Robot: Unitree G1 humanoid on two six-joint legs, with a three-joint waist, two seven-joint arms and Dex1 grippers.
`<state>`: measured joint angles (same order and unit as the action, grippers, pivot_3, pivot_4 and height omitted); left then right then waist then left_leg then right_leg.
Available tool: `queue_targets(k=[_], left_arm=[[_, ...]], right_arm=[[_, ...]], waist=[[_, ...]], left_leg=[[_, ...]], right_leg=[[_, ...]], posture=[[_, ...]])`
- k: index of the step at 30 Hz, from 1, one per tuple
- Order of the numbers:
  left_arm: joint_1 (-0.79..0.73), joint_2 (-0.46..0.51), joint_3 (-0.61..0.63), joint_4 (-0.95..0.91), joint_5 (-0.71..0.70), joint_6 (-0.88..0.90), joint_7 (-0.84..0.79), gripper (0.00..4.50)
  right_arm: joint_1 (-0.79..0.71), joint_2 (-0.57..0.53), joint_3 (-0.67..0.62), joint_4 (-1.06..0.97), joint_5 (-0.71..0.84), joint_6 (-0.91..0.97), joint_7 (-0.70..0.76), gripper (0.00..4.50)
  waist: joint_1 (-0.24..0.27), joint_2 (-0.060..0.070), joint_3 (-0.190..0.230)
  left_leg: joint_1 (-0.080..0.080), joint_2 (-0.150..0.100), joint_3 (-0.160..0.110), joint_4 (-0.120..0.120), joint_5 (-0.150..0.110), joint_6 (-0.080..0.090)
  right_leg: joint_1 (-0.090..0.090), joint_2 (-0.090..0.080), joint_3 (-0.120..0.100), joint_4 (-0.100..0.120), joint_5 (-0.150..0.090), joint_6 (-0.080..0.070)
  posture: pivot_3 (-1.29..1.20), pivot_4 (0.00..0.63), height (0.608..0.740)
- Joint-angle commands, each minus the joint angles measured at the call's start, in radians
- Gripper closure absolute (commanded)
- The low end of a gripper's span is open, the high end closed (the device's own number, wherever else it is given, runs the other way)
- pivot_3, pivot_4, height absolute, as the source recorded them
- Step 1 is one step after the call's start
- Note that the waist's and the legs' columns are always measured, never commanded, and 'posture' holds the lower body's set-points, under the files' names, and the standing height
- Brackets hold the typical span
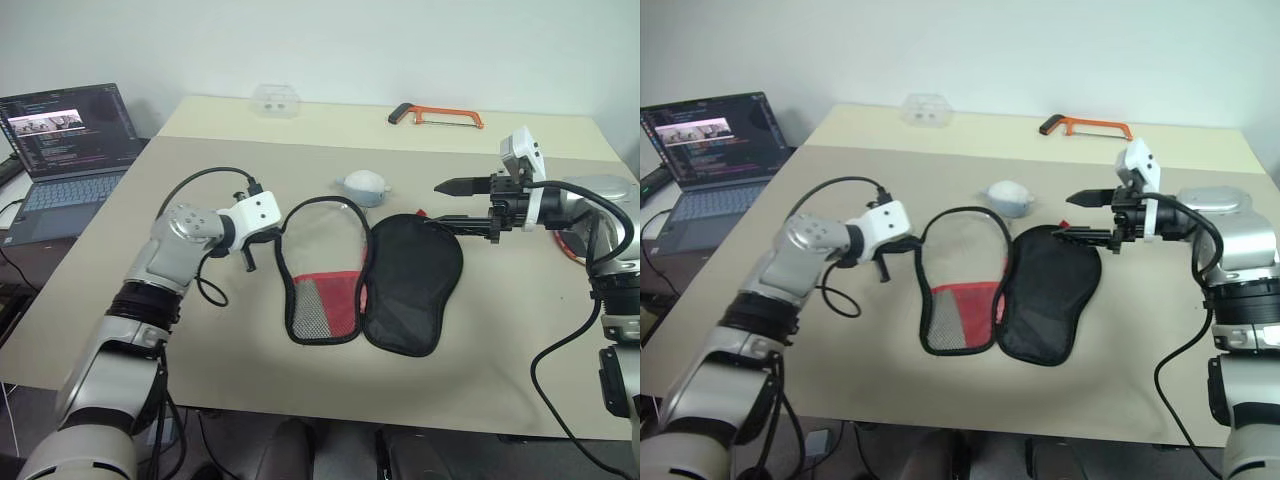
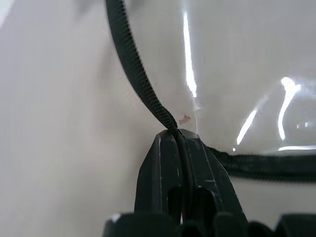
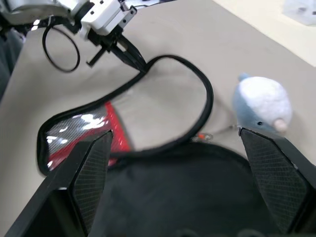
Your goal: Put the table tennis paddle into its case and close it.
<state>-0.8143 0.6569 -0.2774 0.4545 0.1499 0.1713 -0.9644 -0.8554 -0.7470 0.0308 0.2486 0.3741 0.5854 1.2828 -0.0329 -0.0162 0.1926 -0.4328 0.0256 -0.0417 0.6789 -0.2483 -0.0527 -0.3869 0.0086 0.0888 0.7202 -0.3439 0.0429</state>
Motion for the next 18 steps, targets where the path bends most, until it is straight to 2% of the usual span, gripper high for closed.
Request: queue_targets(k=[1,7,15,18], left_arm=[[0.05,0.01,0.02,-0.121,-0.04,0.05,-0.052,4.48],[0.114,0.036,0.04,-0.214,-0.054,0.138,-0.06,4.48],[0.106,0.026,0.051,-0.214,-0.048,0.184,-0.005,4.48],[0.096,0.014,0.065,-0.2,-0.048,0.186,0.038,3.81]], right_arm=[[-0.009,-0.026,-0.028,-0.031,0.013,0.008,-0.003,0.0],[0.004,-0.037,-0.03,-0.045,0.019,0.014,-0.006,0.0],[-0.009,-0.022,-0.02,-0.032,0.014,0.006,-0.009,0.0],[-0.018,-0.01,-0.019,-0.02,0.006,-0.006,-0.023,0.0]], waist=[[-0.005,0.0,0.0],[-0.007,0.0,0.0],[-0.007,0.0,0.0],[-0.007,0.0,0.0]], left_leg=[[0.0,0.0,0.0,0.0,0.0,0.0],[0.0,0.001,0.0,0.0,0.0,0.0],[0.0,0.001,0.0,0.001,0.0,0.0],[0.0,0.001,0.0,0.001,0.0,0.0]], right_leg=[[0.0,0.0,0.0,0.0,0.0,0.0],[0.0,0.001,0.0,0.001,0.0,0.0],[0.0,0.001,0.0,0.001,0.0,0.0],[0.0,0.001,0.0,0.001,0.0,0.0]], posture=[[0.0,0.15,0.74],[0.0,0.15,0.74],[0.0,0.15,0.74],[0.0,0.15,0.74]])
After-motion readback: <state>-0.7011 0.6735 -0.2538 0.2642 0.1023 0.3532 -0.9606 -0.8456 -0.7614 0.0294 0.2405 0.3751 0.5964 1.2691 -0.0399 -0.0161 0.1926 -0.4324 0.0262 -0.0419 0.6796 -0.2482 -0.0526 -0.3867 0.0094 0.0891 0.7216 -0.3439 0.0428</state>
